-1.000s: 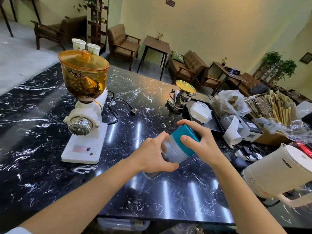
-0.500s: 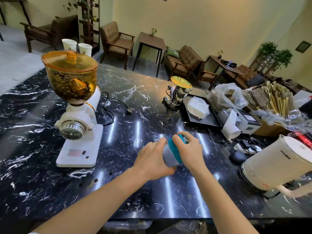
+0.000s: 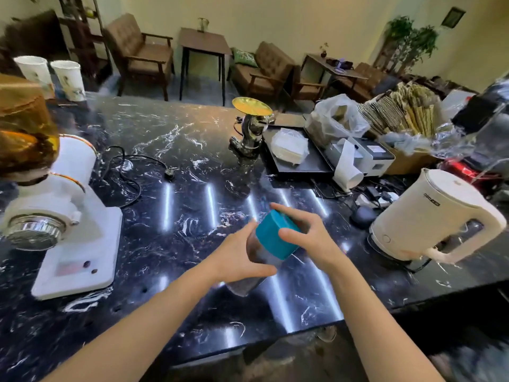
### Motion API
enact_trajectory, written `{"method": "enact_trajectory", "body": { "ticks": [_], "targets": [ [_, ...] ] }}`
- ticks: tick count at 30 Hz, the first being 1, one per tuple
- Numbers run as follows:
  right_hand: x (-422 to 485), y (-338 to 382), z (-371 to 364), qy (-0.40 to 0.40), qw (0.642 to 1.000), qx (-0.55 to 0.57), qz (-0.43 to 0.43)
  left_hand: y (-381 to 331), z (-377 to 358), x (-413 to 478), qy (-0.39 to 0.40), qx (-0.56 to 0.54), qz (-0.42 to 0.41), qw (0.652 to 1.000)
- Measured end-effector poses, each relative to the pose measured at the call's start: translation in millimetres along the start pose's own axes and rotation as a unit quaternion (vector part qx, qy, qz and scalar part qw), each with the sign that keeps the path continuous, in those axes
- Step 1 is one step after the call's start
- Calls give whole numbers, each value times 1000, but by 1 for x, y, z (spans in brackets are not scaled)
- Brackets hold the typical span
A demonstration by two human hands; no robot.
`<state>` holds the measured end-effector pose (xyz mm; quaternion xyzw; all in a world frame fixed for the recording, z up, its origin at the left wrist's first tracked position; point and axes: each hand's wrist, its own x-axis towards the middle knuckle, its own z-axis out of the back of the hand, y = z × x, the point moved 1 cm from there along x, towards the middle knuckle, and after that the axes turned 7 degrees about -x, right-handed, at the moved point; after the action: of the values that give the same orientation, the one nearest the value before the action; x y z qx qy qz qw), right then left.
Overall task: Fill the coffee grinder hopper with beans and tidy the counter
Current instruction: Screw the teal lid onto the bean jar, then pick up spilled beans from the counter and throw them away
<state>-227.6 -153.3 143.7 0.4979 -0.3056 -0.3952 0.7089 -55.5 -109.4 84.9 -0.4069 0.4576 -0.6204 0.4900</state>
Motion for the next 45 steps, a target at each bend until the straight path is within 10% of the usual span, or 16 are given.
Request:
{"method": "enact_trajectory", "body": {
  "ticks": [7, 11, 14, 20, 35, 45],
  "targets": [
    [3, -75, 62, -109, 988, 101, -37, 13, -75, 80, -34, -49, 12, 998],
    [33, -106, 119, -194, 980, 44, -26, 23, -108, 137, -27, 110, -1, 994],
    [69, -131, 165, -260, 965, 13, -37, 47, -109, 162, 13, 401, 82, 912],
    [130, -162, 229, -303, 950, -41, -67, 85, -102, 151, 0, 491, 197, 849],
    [70, -193, 148, -422, 898, -62, -107, 73, -115, 99, -39, 458, 151, 875],
    [-7, -115, -108, -53, 981, -184, -19, 64, -49, -82, -28, 291, -97, 951]
  ]
}}
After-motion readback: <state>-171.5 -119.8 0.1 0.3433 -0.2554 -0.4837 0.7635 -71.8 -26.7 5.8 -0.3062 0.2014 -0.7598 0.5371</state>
